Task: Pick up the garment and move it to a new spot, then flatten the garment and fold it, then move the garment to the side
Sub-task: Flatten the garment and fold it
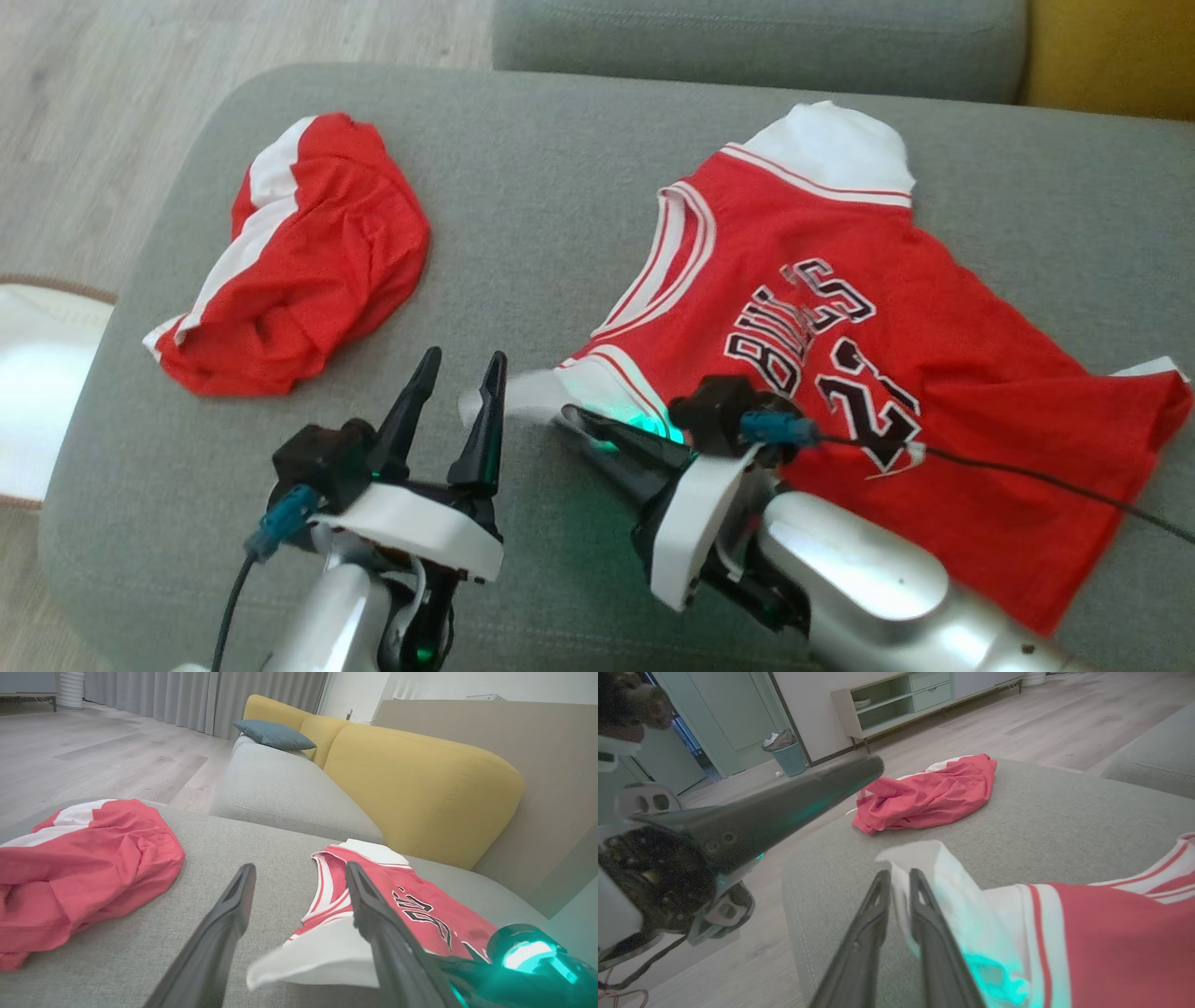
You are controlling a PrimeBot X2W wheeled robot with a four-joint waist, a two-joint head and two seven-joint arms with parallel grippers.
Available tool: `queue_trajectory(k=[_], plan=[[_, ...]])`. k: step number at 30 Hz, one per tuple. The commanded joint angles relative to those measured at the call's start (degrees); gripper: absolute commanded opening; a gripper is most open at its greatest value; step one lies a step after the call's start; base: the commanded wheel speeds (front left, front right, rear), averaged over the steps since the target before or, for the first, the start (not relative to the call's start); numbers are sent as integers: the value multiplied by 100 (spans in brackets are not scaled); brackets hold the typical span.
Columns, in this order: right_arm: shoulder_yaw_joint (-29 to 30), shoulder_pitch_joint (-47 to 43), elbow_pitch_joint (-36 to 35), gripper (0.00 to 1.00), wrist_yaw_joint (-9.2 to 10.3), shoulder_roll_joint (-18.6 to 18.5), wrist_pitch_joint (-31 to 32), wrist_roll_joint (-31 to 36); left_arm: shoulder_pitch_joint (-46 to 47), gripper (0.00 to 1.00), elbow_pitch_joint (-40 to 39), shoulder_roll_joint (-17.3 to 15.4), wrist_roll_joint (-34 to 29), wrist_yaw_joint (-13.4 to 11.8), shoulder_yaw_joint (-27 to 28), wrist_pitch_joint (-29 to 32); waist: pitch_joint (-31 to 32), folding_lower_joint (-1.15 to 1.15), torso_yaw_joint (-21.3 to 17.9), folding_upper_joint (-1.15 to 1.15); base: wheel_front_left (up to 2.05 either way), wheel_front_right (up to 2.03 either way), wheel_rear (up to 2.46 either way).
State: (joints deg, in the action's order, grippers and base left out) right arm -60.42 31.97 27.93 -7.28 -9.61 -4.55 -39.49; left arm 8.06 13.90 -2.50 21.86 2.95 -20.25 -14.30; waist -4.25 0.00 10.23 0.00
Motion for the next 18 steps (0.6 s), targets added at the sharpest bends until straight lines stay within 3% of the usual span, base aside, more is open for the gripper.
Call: queue_trajectory(k=[1, 9, 18], plan=[[-19, 17, -110, 100, -21, 138, -72, 1, 152, 100, -168, -38, -51, -12, 214, -70, 71, 0, -62, 0, 0, 0, 0], [402, 77, 63, 100, -21, 20, -394, 7, 30, 100, -196, -38, -132, 0, 375, -70, 273, 0, -302, 0, 0, 0, 0], [2264, -443, 267, 100, -21, -584, -710, 512, -37, 100, -306, -38, -125, -24, 416, -70, 368, 0, -510, 0, 0, 0, 0]])
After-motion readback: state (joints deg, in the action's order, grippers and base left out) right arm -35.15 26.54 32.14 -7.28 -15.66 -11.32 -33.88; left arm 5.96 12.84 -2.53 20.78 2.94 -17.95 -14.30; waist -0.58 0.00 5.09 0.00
